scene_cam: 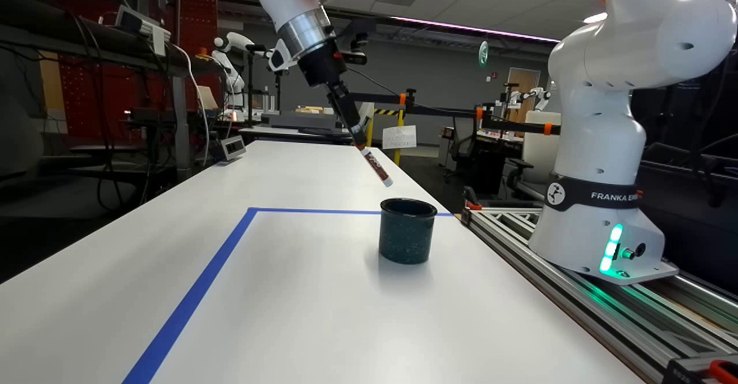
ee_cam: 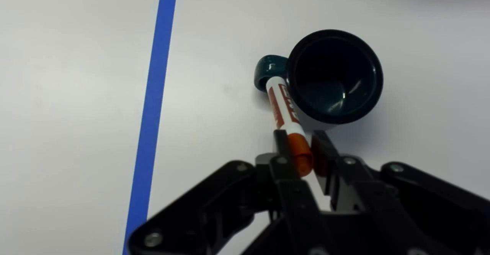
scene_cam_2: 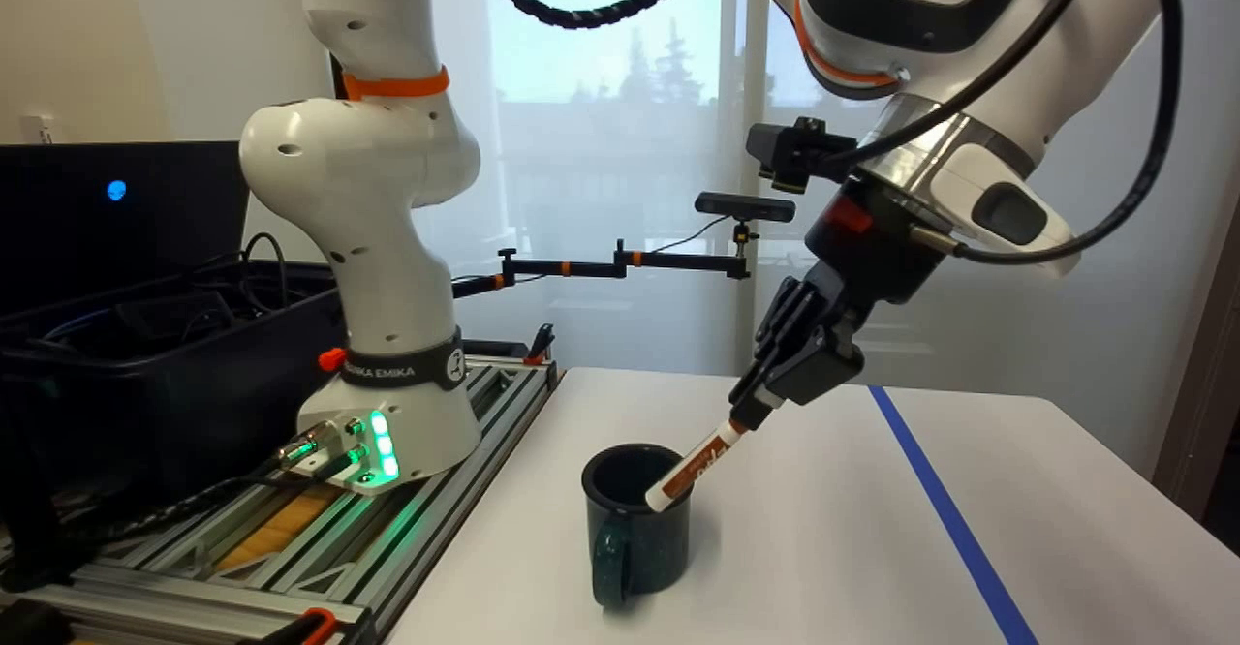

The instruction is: Take the red marker out of the mug.

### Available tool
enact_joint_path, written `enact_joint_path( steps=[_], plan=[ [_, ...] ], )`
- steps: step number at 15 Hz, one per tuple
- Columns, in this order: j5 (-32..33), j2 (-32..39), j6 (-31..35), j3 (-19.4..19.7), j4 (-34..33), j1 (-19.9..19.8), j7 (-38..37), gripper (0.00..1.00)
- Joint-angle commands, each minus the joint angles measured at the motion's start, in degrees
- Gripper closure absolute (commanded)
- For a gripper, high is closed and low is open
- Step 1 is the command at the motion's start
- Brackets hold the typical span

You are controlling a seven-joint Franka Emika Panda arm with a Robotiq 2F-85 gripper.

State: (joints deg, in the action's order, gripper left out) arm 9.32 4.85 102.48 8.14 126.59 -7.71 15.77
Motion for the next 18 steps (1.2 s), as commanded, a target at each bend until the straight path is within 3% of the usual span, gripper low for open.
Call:
enact_joint_path(
  steps=[1, 10, 18],
  plan=[
    [2.0, 5.3, 1.5, 0.7, -3.4, -1.2, -1.3, 0.95],
    [2.0, 18.5, 11.1, 1.8, -6.4, -4.3, -1.4, 0.95],
    [1.2, 22.0, 18.9, 1.2, -6.6, -5.8, -0.1, 0.95]
  ],
)
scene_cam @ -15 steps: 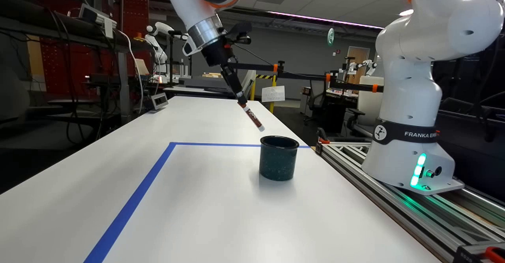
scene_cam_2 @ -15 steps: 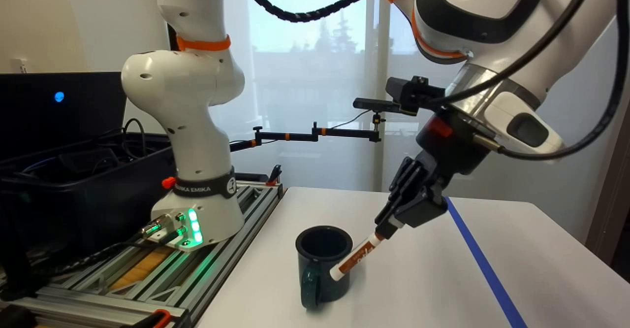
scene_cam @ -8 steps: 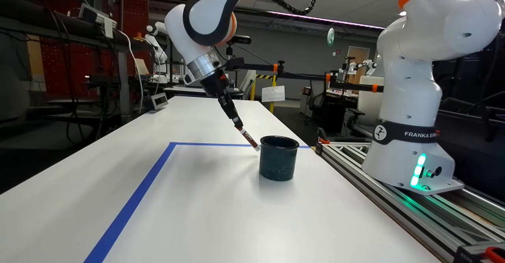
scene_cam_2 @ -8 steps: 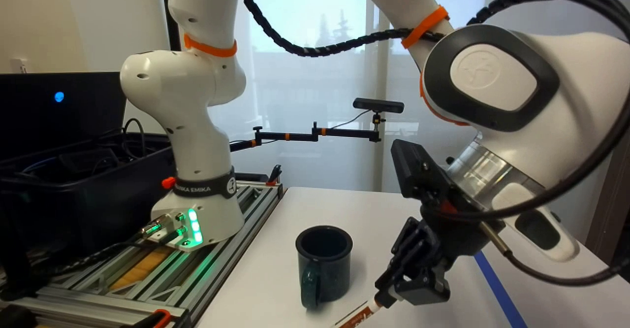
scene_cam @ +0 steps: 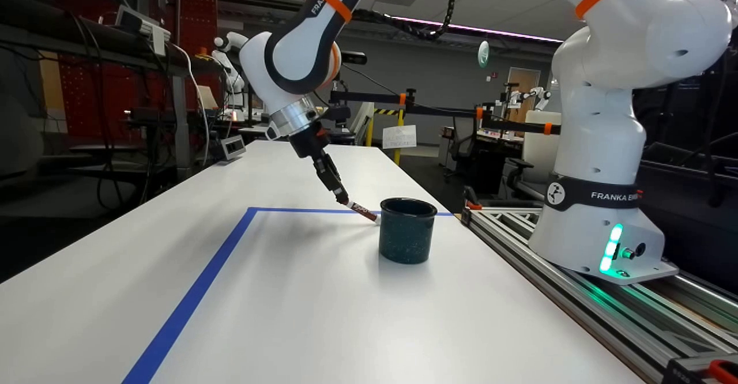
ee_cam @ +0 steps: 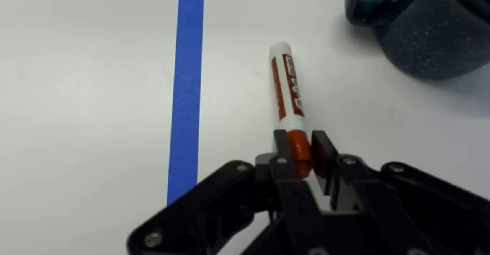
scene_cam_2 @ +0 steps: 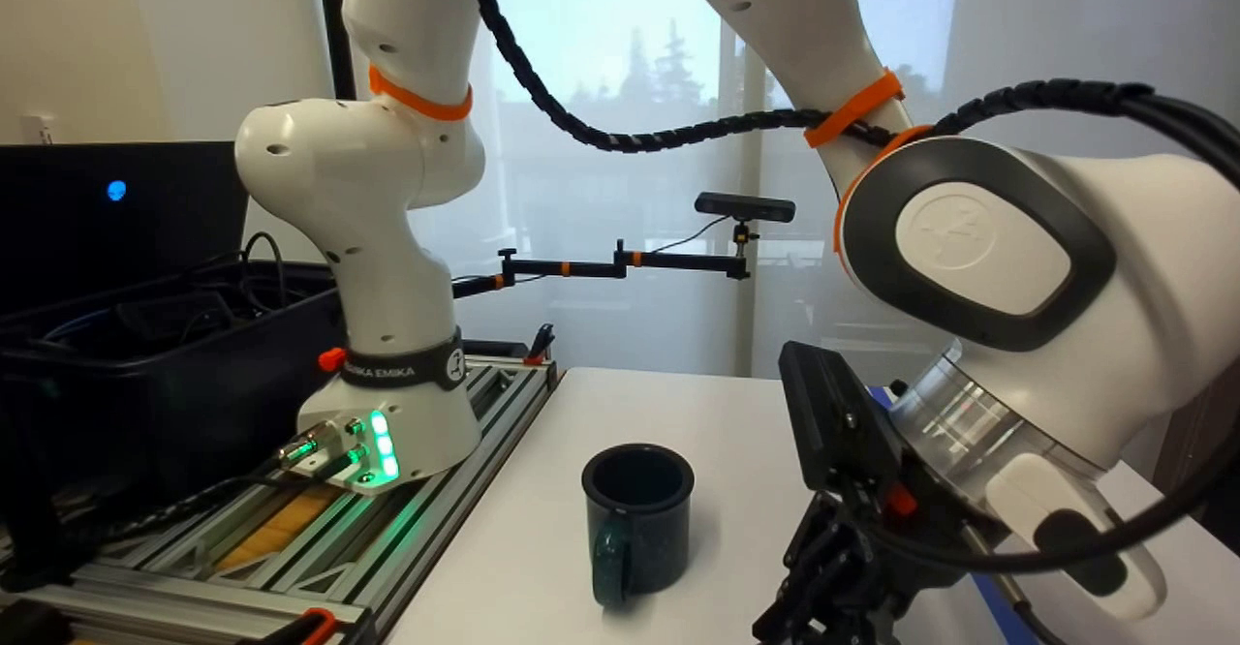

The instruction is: Take the red marker out of the mug.

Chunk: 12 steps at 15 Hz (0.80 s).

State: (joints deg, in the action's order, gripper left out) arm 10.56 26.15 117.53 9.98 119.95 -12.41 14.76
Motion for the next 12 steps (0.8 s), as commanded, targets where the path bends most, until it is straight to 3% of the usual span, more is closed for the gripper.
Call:
enact_joint_path(
  steps=[1, 5, 9, 10, 11, 12],
  plan=[
    [-0.3, 0.4, 6.3, -0.8, 1.0, -1.3, 1.3, 0.95],
    [-1.0, -0.7, 16.6, -1.5, 4.5, -2.1, 2.8, 0.95],
    [-1.3, -0.9, 22.0, -1.9, 7.0, -2.4, 3.9, 0.95],
    [-1.3, -1.1, 22.9, -2.0, 7.5, -2.4, 4.1, 0.78],
    [-1.2, -1.4, 23.6, -2.0, 8.1, -2.3, 4.0, 0.54],
    [-1.3, -1.8, 24.1, -2.1, 8.6, -2.3, 4.1, 0.53]
  ],
)
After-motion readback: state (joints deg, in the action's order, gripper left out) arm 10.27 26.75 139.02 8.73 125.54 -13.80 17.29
